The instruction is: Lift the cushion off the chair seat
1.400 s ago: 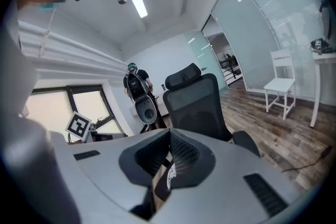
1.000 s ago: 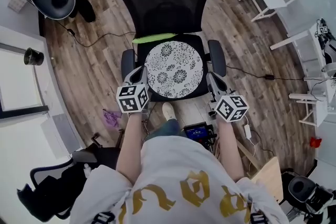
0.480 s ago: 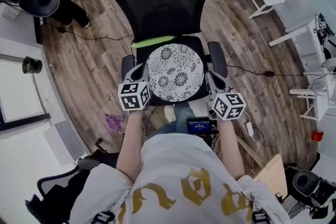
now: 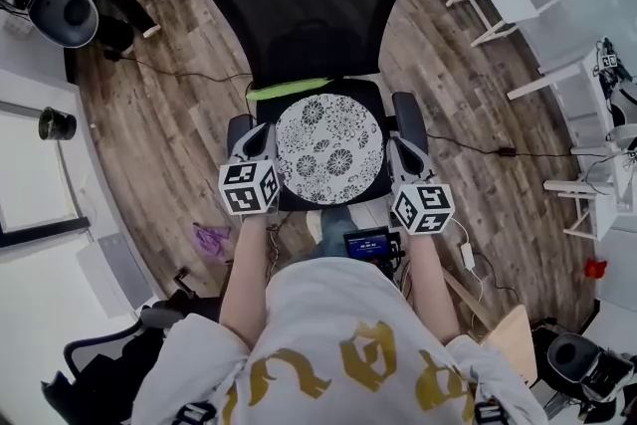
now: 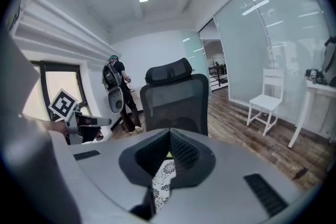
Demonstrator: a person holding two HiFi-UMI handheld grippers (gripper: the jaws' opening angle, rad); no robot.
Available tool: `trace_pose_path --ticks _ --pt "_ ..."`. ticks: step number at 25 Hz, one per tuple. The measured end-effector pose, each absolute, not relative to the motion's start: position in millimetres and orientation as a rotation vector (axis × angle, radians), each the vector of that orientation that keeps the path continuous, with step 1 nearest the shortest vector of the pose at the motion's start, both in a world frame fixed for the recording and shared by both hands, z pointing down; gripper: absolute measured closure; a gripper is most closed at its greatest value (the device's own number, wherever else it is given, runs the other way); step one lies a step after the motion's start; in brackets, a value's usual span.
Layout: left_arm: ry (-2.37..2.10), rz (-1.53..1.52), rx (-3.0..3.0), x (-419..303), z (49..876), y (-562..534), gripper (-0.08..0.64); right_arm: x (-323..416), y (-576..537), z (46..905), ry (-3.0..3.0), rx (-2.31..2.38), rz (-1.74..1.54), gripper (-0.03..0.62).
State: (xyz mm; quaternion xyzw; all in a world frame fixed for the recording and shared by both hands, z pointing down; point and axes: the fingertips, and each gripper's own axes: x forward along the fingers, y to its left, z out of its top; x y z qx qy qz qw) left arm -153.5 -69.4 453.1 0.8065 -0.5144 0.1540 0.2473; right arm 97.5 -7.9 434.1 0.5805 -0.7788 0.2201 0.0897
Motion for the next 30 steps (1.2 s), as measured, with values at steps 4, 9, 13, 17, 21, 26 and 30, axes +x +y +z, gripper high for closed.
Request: trace_pose_path --ticks 4,9,13,17,21,26,30 --pt "-1.392 0.471 2.165 -152 474 -68 0.551 108 -10 454 -2.221 1.725 0.69 0.581" --pt "-1.424 0.513 2.074 -155 501 -68 0.549 115 -17 479 -2.165 1.701 0.754 0.58" --pt "-1.396 0.566 2.041 -149 524 -68 0.549 114 -24 499 -2.137 1.661 0.766 0.58" --pt "-1.351 0.622 2.037 -140 545 -69 0.549 114 -32 521 -2.091 1.621 0.767 0.579" --pt "-1.315 0.716 2.039 -127 570 -71 0.549 119 -39 550 -2.035 1.572 0.762 0.578" --pt "-1.306 0.802 1.987 -124 603 -79 0.549 121 -54 579 -1.989 1.521 0.747 0.578" --pt "-1.303 0.88 1.921 -133 637 -77 0.548 118 -64 601 -1.955 1.499 0.728 0.578"
